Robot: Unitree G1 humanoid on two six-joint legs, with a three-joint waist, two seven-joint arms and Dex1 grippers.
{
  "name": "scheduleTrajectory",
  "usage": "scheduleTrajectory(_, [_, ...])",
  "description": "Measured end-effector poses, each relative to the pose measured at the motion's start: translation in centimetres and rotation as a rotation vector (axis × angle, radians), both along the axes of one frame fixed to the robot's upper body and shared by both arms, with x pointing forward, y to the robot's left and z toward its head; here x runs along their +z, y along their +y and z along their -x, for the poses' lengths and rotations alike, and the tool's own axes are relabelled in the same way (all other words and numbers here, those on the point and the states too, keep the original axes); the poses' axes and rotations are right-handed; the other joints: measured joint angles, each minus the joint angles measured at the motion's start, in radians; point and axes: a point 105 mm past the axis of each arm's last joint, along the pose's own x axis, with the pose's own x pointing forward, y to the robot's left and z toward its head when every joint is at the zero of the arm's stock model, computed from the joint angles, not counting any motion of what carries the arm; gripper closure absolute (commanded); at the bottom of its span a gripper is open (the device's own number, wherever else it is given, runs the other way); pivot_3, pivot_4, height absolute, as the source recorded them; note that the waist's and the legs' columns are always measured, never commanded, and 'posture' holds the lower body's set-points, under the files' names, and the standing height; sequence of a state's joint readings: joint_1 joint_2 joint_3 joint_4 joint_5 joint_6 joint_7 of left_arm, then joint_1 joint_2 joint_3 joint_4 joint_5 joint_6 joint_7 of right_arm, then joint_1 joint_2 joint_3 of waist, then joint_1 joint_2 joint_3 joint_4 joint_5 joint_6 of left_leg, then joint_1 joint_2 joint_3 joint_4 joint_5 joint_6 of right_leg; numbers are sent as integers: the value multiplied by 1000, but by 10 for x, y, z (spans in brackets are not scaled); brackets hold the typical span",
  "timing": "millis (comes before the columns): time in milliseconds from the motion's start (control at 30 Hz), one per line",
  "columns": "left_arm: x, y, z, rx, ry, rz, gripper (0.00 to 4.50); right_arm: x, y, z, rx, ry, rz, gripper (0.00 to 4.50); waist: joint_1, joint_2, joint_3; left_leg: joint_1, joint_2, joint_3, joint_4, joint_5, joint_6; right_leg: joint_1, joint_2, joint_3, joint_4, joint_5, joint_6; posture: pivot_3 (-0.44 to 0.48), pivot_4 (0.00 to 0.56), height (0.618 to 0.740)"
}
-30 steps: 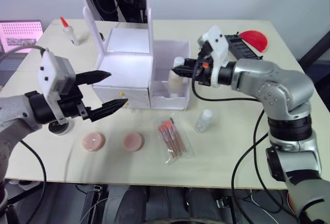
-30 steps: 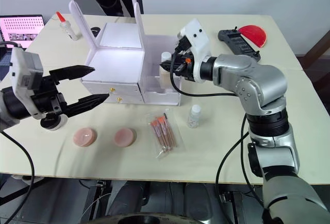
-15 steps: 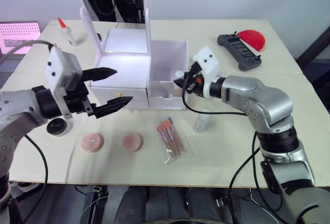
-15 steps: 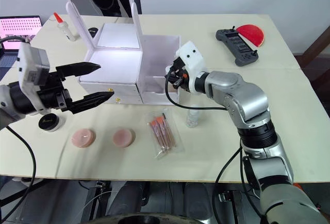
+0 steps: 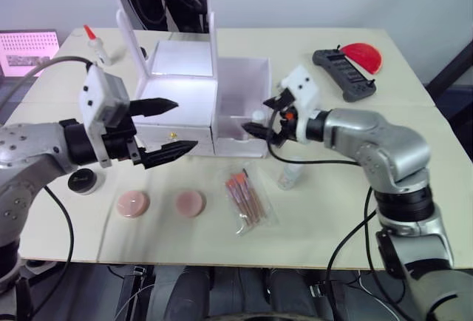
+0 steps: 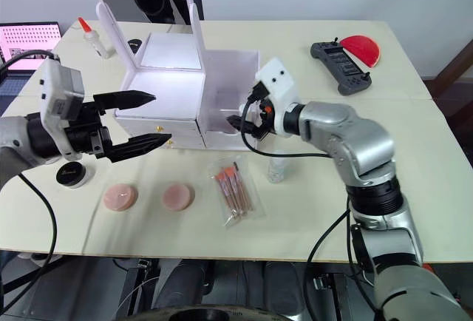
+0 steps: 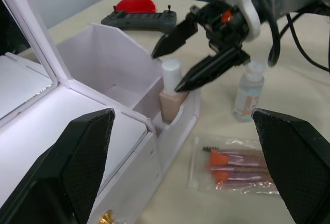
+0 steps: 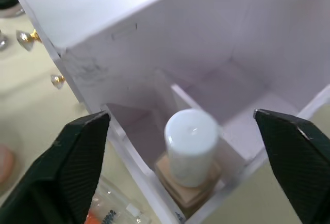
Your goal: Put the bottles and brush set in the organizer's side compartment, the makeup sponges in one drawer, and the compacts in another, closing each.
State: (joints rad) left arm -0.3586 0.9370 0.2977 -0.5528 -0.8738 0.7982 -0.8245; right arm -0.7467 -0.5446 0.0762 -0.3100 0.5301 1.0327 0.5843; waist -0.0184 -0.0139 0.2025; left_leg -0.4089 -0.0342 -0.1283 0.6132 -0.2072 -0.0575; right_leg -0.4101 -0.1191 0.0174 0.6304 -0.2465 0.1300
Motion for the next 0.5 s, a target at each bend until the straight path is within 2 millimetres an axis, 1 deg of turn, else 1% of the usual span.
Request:
scheduleTrajectory(100, [-2,0,0,-9,14,0,0,21,-9,18,149,-57,-37,36,1,0,0,0,0,0,0,0,0,1,0,0,-1,0,1,0,150,740])
scheduleTrajectory(167, [-5,0,0,-13,29,0,0,29,-20,21,171,-77,-60,36,0,0,0,0,0,0,0,0,0,1,0,0,-1,0,1,0,150,740])
scheduleTrajectory(267, [-14,5,2,1,64,4,0,35,-52,20,151,-77,-88,36,0,0,0,0,0,1,0,0,0,1,0,0,-1,-1,-1,0,150,740])
scheduleTrajectory(367, [-25,31,10,99,106,34,0,29,-104,14,83,-79,-84,36,-3,0,0,0,1,2,-1,0,0,0,0,0,-2,-1,-1,0,150,740])
scheduleTrajectory(400, [-27,46,12,168,106,55,0,23,-126,12,48,-74,-80,36,-3,0,0,0,1,2,-2,0,1,0,0,0,-2,-1,-1,0,150,740])
scheduleTrajectory(433, [-29,61,12,241,105,76,0,15,-143,11,18,-57,-84,36,-2,0,0,1,1,2,-2,-1,1,0,0,0,-2,-1,-1,0,150,740])
scheduleTrajectory(500, [-31,85,17,353,90,100,0,3,-158,9,10,-47,-105,36,-8,0,0,1,4,6,-1,-1,1,0,1,0,-2,1,-3,0,150,740])
